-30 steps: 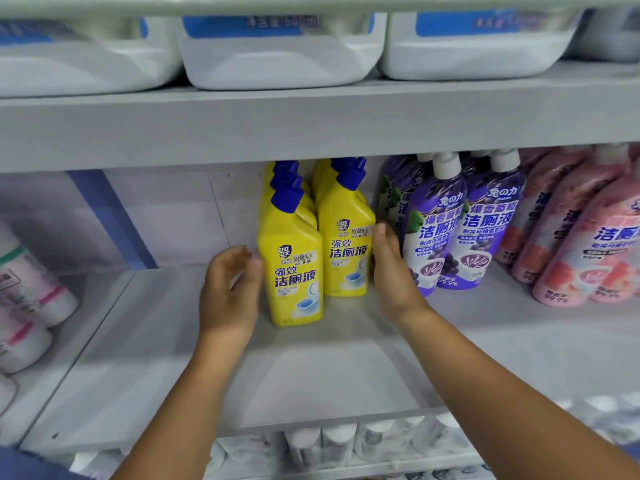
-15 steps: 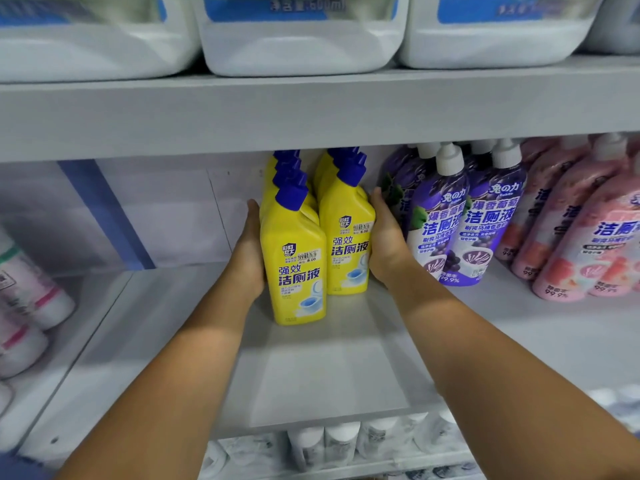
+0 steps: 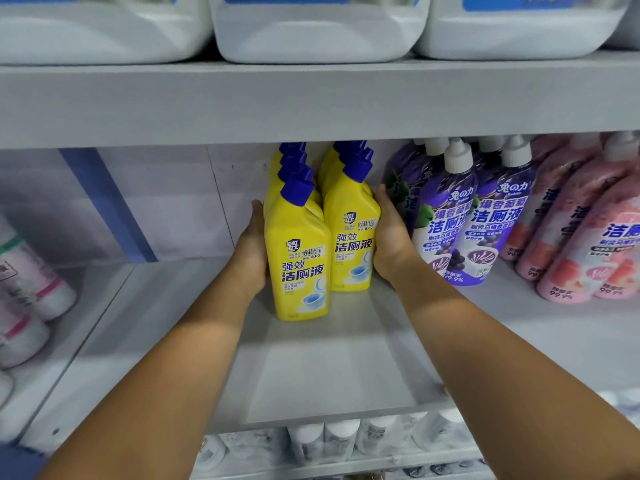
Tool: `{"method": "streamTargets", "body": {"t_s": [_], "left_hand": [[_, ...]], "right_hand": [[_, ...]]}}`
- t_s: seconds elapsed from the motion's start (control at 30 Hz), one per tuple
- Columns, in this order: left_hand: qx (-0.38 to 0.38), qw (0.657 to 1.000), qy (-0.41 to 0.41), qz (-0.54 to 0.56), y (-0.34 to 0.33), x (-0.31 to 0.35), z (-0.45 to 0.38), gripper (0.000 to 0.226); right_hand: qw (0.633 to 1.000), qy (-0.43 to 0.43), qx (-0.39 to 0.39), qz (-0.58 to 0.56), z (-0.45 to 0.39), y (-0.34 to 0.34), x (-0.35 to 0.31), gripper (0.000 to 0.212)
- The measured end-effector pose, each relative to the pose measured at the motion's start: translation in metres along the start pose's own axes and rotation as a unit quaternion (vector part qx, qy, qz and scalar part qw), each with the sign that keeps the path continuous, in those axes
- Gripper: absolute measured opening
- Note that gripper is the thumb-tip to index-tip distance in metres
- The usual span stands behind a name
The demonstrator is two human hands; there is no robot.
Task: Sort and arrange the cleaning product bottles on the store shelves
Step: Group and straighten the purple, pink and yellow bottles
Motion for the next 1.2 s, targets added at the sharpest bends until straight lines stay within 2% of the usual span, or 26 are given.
{"method": "streamTargets", "body": {"t_s": [0.07, 0.17, 0.27, 0.33, 0.37, 0.4, 0.43, 0.47, 0.5, 0.53, 0.57, 0.6, 0.63, 0.67, 0.73, 0.8, 0.9, 1.03, 1.2], "left_hand": [[0.012, 0.999, -0.017, 0.025, 0.004, 0.003, 0.005, 0.071], [-0.002, 0.995, -0.069, 0.073, 0.004, -0.004, 0.019, 0.065], [0.015, 0.996, -0.083, 0.027, 0.002, -0.021, 0.036, 0.064], [0.086, 0.987, -0.132, 0.036, 0.019, -0.018, 0.046, 0.059], [0.157, 0.971, -0.171, 0.06, 0.036, -0.013, 0.057, 0.052], [0.234, 0.942, -0.226, 0.077, 0.049, -0.007, 0.079, 0.045], [0.284, 0.912, -0.283, 0.084, 0.054, -0.005, 0.104, 0.038], [0.289, 0.896, -0.328, 0.08, 0.045, -0.006, 0.129, 0.029], [0.252, 0.899, -0.352, 0.071, 0.023, -0.006, 0.147, 0.018], [0.203, 0.911, -0.357, 0.044, -0.001, -0.009, 0.154, 0.01], [0.143, 0.927, -0.347, 0.015, -0.029, -0.018, 0.151, 0.01], [0.089, 0.941, -0.324, -0.028, -0.057, -0.029, 0.14, 0.006], [0.055, 0.946, -0.309, -0.083, -0.082, -0.04, 0.129, 0.004], [0.042, 0.941, -0.304, -0.14, -0.103, -0.049, 0.119, 0.014], [0.043, 0.932, -0.309, -0.187, -0.132, -0.062, 0.104, 0.03], [0.05, 0.932, -0.308, -0.185, -0.153, -0.07, 0.091, 0.041], [0.06, 0.934, -0.304, -0.177, -0.174, -0.071, 0.067, 0.06], [0.112, 0.927, -0.295, -0.205, -0.18, -0.079, 0.042, 0.06], [0.163, 0.907, -0.3, -0.247, -0.179, -0.074, 0.037, 0.06]], "right_hand": [[1.0, 0.004, 0.006, -0.002, 0.0, 0.003, 0.004, 0.057], [1.0, 0.003, 0.024, 0.013, -0.002, 0.015, 0.019, 0.078], [1.0, 0.017, 0.015, 0.01, -0.037, 0.047, 0.044, 0.089], [1.0, -0.003, -0.018, 0.021, -0.026, 0.042, 0.046, 0.092], [0.999, -0.002, -0.03, 0.031, -0.018, 0.045, 0.044, 0.091], [0.994, 0.049, -0.041, 0.084, 0.006, 0.048, 0.014, 0.088], [0.982, 0.119, -0.02, 0.148, 0.036, 0.052, -0.01, 0.086], [0.987, 0.087, 0.001, 0.139, 0.059, 0.047, -0.013, 0.084], [0.999, -0.007, -0.037, -0.025, 0.075, 0.036, -0.005, 0.077], [0.99, -0.131, 0.047, -0.036, 0.105, 0.048, 0.002, 0.066], [0.989, -0.016, -0.007, 0.144, 0.105, 0.055, -0.016, 0.05], [0.985, 0.028, 0.027, 0.17, 0.117, 0.071, -0.041, 0.039], [0.991, 0.037, 0.019, 0.124, 0.116, 0.083, -0.036, 0.035], [0.996, 0.041, 0.03, 0.075, 0.121, 0.098, -0.047, 0.031], [0.975, 0.128, 0.087, 0.159, 0.121, 0.139, -0.081, 0.021], [0.945, 0.204, 0.145, 0.211, 0.114, 0.18, -0.105, 0.009], [0.908, 0.252, 0.151, 0.299, 0.09, 0.211, -0.124, 0.022], [0.913, 0.211, 0.084, 0.34, 0.049, 0.219, -0.113, 0.04], [0.924, 0.212, 0.016, 0.319, 0.032, 0.22, -0.099, 0.035]]}}
Point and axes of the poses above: each hand's wrist, its own z-axis away from the middle knuckle, its own y-axis out of the back of the hand, x = y × z, the point moved 10 cm from there along -z, towards the middle knuckle, and after that the axes turned 10 degrees about y, right-handed, at the moved point
